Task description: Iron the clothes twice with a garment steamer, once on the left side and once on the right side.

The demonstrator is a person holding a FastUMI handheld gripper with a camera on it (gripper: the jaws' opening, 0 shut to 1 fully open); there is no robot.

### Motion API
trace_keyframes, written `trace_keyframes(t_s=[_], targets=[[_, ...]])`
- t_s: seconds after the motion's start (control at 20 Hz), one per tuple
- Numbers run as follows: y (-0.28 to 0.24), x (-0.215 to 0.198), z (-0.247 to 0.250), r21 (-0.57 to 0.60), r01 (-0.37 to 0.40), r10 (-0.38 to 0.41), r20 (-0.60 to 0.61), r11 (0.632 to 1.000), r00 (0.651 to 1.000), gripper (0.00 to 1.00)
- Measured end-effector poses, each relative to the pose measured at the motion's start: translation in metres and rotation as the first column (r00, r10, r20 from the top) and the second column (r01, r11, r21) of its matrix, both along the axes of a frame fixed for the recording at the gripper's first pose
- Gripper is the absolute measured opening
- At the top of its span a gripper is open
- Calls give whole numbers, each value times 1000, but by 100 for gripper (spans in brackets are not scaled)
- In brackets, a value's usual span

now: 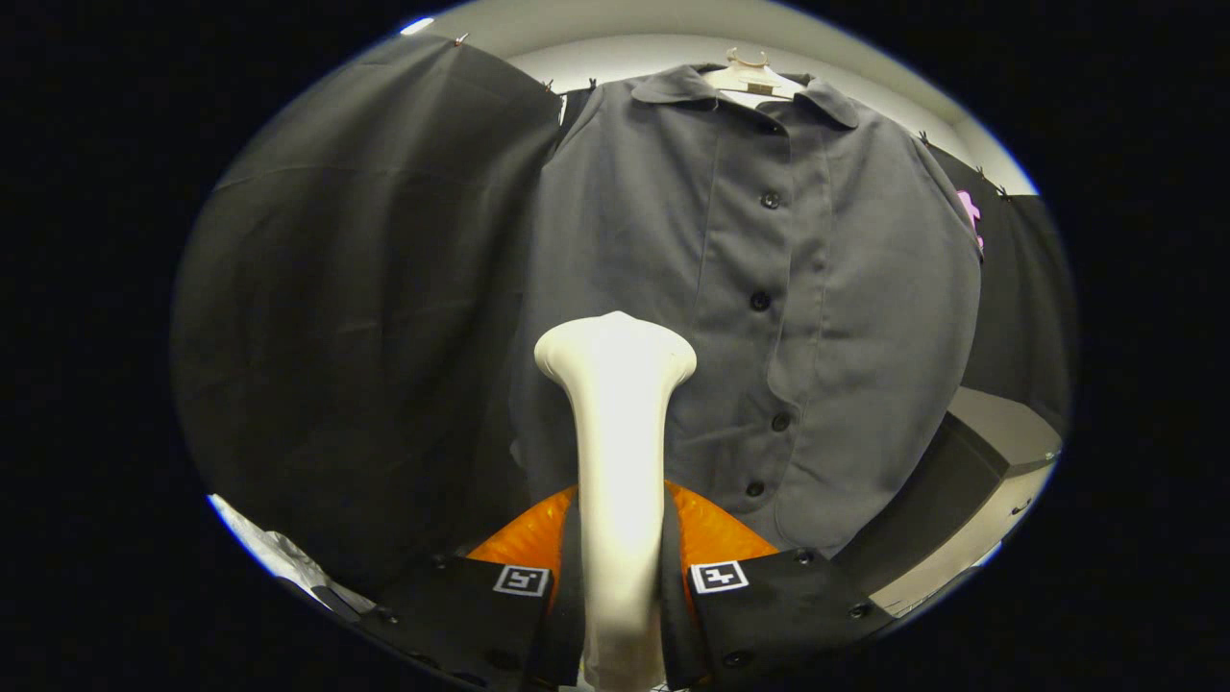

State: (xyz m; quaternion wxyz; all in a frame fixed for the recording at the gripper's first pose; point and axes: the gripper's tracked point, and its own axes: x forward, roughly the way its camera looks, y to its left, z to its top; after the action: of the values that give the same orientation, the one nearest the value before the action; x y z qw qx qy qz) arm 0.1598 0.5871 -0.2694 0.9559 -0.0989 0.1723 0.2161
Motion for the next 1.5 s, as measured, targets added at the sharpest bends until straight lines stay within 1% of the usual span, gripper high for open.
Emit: trace_keyframes(t_s=[0.45, 0.65, 0.75, 0.85, 0.95, 1.1, 1.25, 1.4, 1.45, 1.5], targets=[[-8, -36, -98, -89, -48, 34, -148, 995, 988, 40], [-10, -49, -124, -114, -62, 39, -188, 992, 981, 40], [-11, -44, -120, -113, -63, 42, -179, 992, 983, 40], [-11, -42, -105, -104, -65, 48, -162, 992, 986, 40], [-13, -42, -75, -84, -77, 66, -120, 994, 991, 40], [-15, -33, -9, -21, -89, 88, -27, 996, 996, 40], [-13, -23, 59, 75, -90, 86, 57, 993, 995, 40], [-27, -15, 128, 120, -84, 61, 180, 989, 982, 40], [-36, -5, 157, 132, -81, 52, 211, 988, 976, 40], [-42, 0, 172, 146, -78, 42, 236, 986, 971, 40]])
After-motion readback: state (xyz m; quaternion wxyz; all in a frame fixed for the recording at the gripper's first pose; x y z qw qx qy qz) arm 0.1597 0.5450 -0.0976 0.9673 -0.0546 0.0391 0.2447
